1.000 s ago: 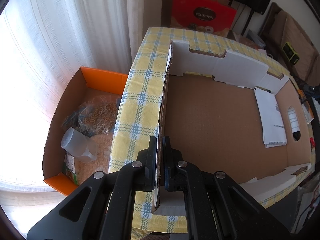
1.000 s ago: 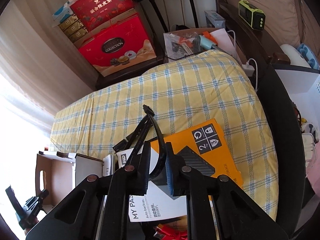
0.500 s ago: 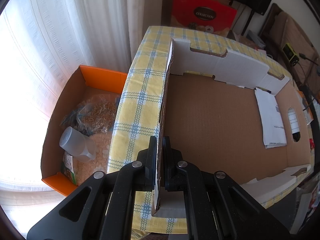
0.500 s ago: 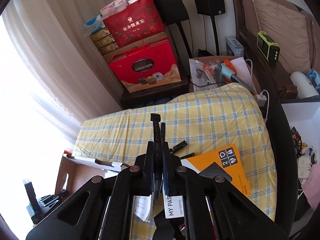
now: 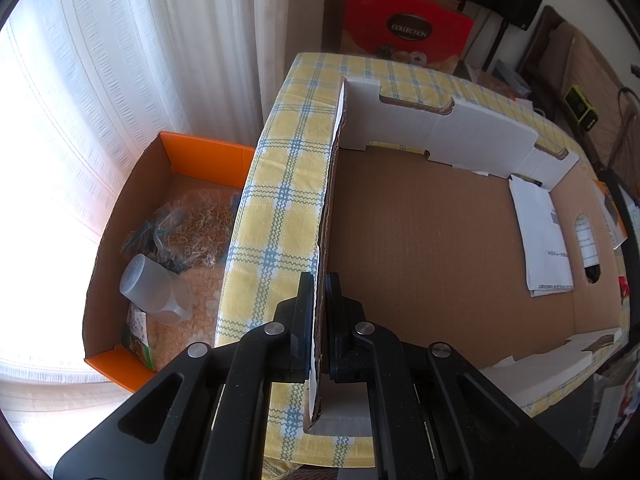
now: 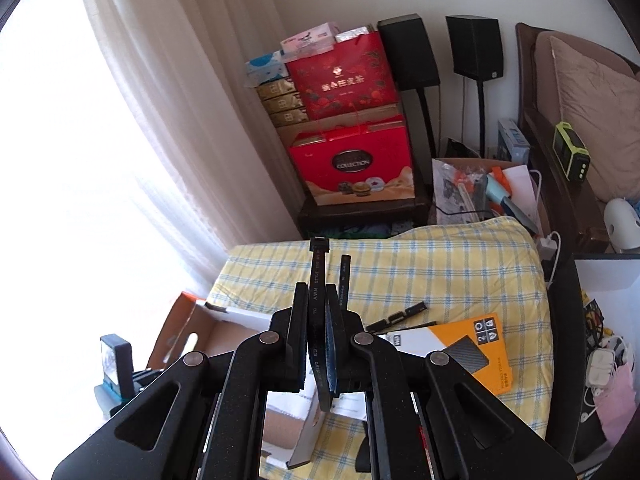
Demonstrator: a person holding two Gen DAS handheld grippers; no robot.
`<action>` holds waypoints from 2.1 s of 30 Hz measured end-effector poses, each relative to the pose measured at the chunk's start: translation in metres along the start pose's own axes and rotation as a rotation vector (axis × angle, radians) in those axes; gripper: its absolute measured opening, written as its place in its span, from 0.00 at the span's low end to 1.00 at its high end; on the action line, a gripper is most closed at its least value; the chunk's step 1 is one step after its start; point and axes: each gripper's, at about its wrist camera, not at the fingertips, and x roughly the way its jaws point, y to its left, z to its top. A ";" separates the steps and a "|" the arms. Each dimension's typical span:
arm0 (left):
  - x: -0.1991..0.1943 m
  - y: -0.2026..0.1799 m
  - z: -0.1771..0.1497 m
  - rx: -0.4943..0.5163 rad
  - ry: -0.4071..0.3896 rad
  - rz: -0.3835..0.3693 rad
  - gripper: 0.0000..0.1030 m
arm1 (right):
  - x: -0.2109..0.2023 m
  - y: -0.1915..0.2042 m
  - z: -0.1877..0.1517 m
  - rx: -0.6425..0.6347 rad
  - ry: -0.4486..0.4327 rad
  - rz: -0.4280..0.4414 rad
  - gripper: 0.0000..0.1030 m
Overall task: Organize objects
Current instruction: 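Reach the right tool to the black cable and grasp it, then lower the black cable into the cardboard box and release it, then grasp the white WD manual booklet with the right tool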
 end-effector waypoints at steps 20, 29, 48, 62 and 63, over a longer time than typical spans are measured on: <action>-0.001 0.002 -0.002 -0.001 0.001 -0.004 0.05 | 0.095 0.061 -0.084 -0.015 0.261 0.215 0.06; -0.001 0.002 -0.003 -0.002 0.002 -0.006 0.05 | 0.125 0.039 -0.096 -0.066 0.302 0.064 0.14; -0.001 0.001 -0.002 -0.001 0.003 -0.003 0.05 | 0.082 -0.013 -0.071 -0.057 0.212 -0.123 0.47; 0.001 0.005 -0.002 0.000 0.006 0.003 0.05 | 0.090 -0.060 -0.110 0.104 0.320 -0.075 0.24; 0.001 0.005 -0.002 0.000 0.006 0.003 0.05 | 0.089 -0.061 -0.112 0.108 0.323 -0.075 0.24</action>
